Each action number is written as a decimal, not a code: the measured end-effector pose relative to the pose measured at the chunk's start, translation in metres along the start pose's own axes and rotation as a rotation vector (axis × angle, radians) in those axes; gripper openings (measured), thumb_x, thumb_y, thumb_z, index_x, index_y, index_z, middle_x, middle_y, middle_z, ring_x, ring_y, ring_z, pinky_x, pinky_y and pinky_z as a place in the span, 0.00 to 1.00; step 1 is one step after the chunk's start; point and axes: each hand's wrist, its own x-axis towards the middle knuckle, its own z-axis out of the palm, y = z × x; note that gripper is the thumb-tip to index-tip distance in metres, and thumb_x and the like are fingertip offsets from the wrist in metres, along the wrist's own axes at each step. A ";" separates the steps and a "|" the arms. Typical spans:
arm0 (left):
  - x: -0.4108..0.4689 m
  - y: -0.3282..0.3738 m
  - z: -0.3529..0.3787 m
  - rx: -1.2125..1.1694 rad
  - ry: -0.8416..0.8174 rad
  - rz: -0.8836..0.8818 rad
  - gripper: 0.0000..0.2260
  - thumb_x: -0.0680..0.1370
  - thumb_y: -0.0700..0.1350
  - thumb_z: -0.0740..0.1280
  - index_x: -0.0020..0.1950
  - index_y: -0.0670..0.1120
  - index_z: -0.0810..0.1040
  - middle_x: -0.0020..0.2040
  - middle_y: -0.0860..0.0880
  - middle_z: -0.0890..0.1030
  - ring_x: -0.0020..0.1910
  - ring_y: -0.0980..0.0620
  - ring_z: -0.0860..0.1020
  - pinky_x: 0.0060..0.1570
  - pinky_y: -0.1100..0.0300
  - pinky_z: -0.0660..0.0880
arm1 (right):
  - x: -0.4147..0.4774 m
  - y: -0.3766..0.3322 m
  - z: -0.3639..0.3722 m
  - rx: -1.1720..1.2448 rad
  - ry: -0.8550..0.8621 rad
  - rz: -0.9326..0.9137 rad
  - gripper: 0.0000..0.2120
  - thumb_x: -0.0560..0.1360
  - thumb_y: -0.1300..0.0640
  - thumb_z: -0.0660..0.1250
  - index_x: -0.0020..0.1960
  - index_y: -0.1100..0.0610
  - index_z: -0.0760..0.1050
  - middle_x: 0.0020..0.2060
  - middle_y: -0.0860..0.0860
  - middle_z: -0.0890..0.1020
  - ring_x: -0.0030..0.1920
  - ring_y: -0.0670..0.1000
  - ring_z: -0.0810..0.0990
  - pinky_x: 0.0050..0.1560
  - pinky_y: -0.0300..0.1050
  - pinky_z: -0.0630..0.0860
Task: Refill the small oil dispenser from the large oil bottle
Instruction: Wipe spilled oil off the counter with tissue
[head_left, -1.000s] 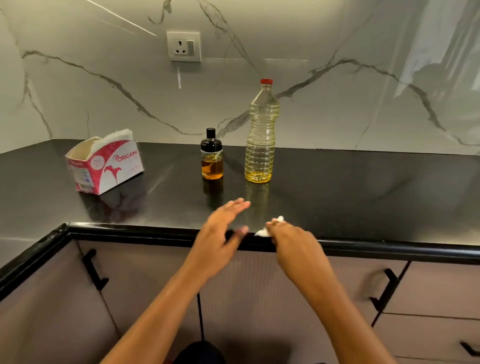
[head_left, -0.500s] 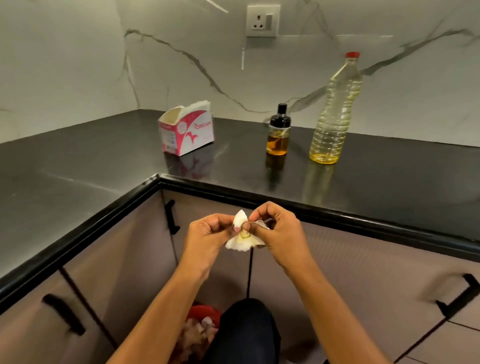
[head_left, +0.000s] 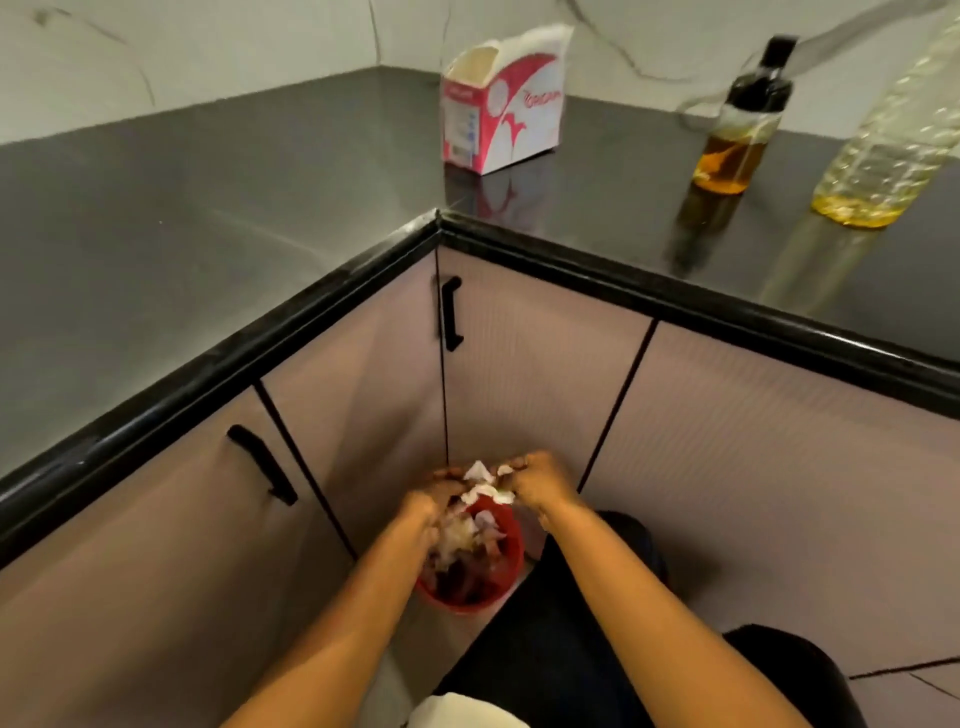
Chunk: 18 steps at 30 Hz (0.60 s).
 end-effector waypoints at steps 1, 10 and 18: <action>0.008 -0.006 0.001 -0.027 0.013 -0.022 0.14 0.75 0.25 0.60 0.40 0.41 0.79 0.37 0.44 0.81 0.34 0.49 0.79 0.35 0.61 0.75 | 0.013 0.006 0.007 -0.014 0.033 0.048 0.07 0.74 0.66 0.65 0.50 0.63 0.80 0.43 0.52 0.81 0.49 0.54 0.79 0.49 0.48 0.75; 0.100 -0.064 -0.008 0.185 0.260 -0.004 0.10 0.73 0.31 0.68 0.33 0.41 0.77 0.36 0.42 0.79 0.43 0.44 0.78 0.46 0.57 0.73 | 0.084 0.031 0.058 -0.427 0.077 0.049 0.09 0.74 0.63 0.65 0.52 0.63 0.79 0.52 0.57 0.82 0.55 0.55 0.79 0.45 0.40 0.71; 0.118 -0.070 -0.018 0.720 0.130 -0.097 0.15 0.77 0.37 0.66 0.64 0.39 0.76 0.64 0.38 0.76 0.64 0.40 0.74 0.57 0.57 0.70 | 0.095 0.047 0.068 -0.495 -0.049 0.048 0.13 0.80 0.65 0.54 0.54 0.65 0.76 0.39 0.51 0.75 0.44 0.50 0.75 0.45 0.39 0.72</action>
